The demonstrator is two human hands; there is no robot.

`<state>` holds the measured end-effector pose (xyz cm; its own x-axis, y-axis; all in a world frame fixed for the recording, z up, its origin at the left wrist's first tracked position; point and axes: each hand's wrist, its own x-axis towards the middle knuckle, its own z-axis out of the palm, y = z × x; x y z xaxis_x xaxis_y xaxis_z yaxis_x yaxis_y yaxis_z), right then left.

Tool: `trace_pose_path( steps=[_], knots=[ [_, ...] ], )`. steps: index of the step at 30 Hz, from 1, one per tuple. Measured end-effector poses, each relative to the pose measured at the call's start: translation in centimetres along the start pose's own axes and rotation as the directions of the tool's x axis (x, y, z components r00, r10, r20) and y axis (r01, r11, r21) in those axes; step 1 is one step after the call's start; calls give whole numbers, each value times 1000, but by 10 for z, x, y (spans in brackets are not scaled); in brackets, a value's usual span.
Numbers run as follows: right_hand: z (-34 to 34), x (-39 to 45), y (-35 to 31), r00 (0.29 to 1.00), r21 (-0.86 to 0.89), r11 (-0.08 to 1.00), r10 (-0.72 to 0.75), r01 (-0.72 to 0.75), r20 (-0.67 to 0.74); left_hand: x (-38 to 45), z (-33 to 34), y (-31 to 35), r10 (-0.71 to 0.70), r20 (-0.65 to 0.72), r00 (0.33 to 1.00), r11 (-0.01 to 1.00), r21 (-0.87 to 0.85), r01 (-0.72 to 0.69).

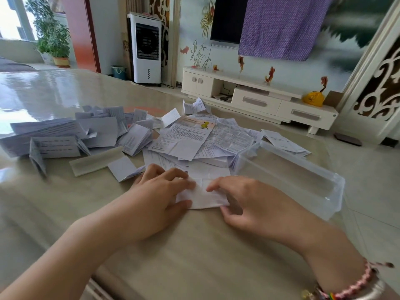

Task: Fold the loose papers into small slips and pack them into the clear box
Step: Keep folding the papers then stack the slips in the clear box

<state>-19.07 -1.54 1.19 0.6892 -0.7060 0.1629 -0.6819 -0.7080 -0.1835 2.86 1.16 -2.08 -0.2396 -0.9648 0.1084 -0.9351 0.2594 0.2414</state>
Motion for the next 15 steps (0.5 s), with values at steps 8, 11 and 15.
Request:
trace_pose_path(
  steps=[8,11,15],
  knots=[
    [5,6,2,991,139,989,-41,58,-126,-3,2,-10,47,-70,996,998,-47,-50],
    [3,3,-5,985,229,966,-87,120,-148,-8,1,-7,58,-130,990,998,-32,-63],
    [3,4,-19,982,322,933,-121,163,-146,-7,-2,-3,50,-175,983,998,-25,-55]
  ],
)
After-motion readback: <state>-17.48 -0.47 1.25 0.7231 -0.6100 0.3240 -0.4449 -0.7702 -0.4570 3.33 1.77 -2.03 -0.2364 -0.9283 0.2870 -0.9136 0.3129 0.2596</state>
